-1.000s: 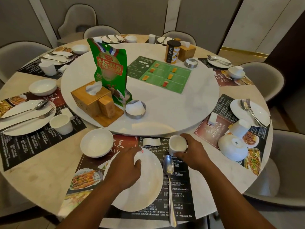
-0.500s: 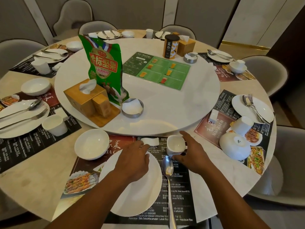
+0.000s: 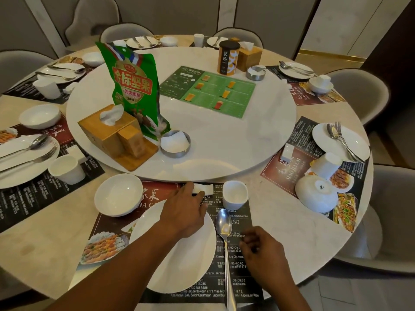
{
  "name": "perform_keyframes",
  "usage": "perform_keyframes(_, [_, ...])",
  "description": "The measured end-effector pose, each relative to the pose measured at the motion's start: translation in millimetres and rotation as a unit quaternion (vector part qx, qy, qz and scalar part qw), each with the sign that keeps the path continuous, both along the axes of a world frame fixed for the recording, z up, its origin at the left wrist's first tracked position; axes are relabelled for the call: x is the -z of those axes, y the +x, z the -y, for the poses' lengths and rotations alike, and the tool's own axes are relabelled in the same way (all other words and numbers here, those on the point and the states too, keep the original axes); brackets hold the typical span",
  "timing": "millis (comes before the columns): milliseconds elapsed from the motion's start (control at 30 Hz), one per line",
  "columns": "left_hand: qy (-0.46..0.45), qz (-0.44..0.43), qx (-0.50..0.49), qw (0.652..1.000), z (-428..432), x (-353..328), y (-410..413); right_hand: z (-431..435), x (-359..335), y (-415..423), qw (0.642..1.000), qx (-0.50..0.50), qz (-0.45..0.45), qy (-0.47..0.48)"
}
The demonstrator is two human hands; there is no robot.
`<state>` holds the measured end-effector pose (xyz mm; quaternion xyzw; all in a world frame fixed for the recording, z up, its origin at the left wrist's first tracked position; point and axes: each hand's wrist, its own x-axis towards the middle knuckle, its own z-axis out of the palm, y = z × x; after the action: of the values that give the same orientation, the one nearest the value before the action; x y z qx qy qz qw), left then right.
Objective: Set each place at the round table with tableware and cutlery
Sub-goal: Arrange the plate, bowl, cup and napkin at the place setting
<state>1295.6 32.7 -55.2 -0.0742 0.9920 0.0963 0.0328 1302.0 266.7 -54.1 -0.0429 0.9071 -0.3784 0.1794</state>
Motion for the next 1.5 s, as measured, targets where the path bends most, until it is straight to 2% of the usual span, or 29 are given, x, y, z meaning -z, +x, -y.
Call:
perform_keyframes(267, [0.004,-0.011,-0.002,1.0,0,3,1,7,-6,9,0.999,-0.03,-0.008,0.027])
perform_keyframes(533, [0.08,-0.079,-0.06,0.992,-7,-13,41,25,-11,33,0.995,-0.056,0.015,0.076])
perform_keyframes(767, [0.133,-0.052,-0.125,0.982,-19,-17,96,34,-9,43,0.996,-0.011,0.03,0.088])
perform_keyframes(1100, [0.207,-0.018,-0.169,0.963,-49,-33,129,27,-11,40,0.997,0.028,0.058,0.046])
perform_keyframes(1367, [0.324,-0.011,-0.216,0.921,-73,-45,111,22,-23,50,0.994,0.073,0.079,-0.022])
perform_keyframes(1500, [0.449,0.047,-0.26,0.853,-80,-55,98,28,-37,62,0.992,0.073,0.067,-0.082])
